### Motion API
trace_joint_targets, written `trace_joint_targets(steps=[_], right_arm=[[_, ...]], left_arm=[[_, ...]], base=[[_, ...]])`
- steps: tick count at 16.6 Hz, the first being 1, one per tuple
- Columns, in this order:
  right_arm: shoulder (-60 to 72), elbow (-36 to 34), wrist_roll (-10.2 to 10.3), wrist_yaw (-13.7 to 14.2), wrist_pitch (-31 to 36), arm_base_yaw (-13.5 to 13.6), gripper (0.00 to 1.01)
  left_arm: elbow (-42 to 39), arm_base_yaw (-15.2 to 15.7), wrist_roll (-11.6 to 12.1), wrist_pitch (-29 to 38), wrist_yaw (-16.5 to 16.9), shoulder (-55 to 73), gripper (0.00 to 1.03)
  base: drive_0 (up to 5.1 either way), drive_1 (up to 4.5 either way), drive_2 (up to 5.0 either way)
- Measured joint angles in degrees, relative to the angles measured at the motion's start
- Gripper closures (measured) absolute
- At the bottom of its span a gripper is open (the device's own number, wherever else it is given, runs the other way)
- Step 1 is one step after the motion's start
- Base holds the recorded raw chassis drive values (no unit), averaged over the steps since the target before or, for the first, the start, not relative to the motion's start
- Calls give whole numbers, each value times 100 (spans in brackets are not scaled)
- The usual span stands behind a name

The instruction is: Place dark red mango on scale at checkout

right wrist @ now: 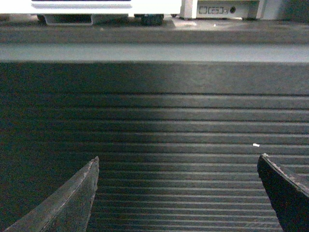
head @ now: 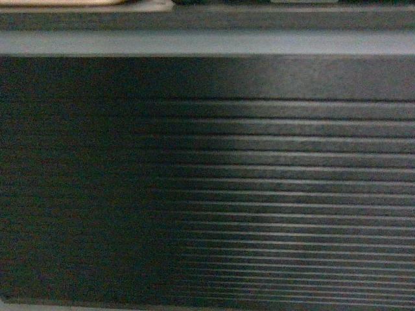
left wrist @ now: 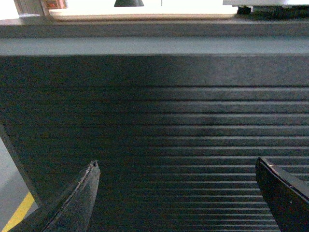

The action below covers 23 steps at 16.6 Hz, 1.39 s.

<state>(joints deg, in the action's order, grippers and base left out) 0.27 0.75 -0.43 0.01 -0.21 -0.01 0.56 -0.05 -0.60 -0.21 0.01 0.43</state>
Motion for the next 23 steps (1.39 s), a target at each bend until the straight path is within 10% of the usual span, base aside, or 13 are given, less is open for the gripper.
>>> trace_joint_targets(steps=[23], right_arm=[[0, 0, 0, -2, -9, 0, 3]], left_arm=[[0, 0, 0, -15, 0, 0, 5]], base=[[0, 0, 0]])
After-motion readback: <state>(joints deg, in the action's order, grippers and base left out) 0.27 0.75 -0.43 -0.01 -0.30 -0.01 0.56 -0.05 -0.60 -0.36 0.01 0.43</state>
